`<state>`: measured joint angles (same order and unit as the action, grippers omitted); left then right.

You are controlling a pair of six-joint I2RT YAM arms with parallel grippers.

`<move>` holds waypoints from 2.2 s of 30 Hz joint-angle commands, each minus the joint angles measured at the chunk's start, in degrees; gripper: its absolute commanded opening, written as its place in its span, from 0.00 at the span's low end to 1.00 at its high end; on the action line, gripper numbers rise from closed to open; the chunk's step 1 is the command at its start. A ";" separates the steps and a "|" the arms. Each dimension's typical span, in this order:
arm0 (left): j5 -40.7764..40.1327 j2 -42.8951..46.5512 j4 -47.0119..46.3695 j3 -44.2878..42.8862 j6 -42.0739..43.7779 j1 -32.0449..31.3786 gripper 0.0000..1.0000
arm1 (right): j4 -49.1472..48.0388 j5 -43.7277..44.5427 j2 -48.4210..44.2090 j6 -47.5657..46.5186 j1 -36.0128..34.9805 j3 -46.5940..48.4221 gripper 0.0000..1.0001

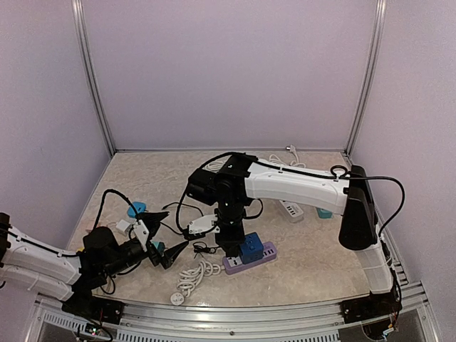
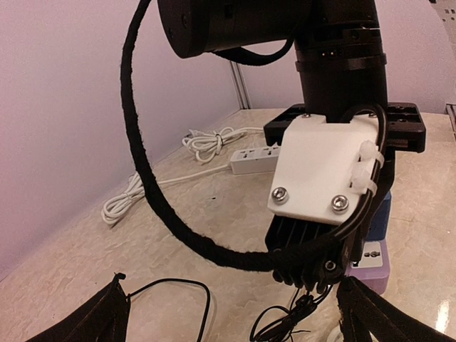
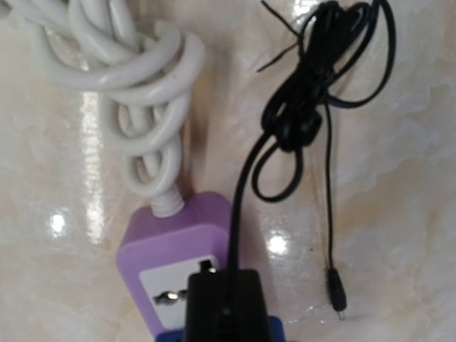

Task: Insert the plug
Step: Insert the plug into the socket.

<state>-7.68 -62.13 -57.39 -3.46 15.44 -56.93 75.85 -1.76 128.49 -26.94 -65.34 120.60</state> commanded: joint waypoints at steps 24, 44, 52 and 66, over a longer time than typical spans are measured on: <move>12.22 26.36 21.59 6.24 4.08 12.25 0.99 | 7.28 0.66 0.47 -2.04 -3.38 -0.28 0.00; 11.94 19.33 17.30 5.83 1.23 18.39 0.99 | 8.06 9.61 1.98 -1.58 -3.18 -2.96 0.00; 13.01 18.63 17.30 5.84 1.61 18.34 0.99 | 8.87 11.77 0.30 -1.22 -5.13 -4.43 0.00; 13.62 19.01 17.49 5.83 1.78 18.34 0.99 | -2.02 -3.99 0.87 -3.54 1.39 -12.72 0.00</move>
<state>5.61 -43.51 -39.40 -2.85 16.95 -38.92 74.65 2.24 127.63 -30.35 -66.48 115.09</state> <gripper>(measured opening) 0.988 0.205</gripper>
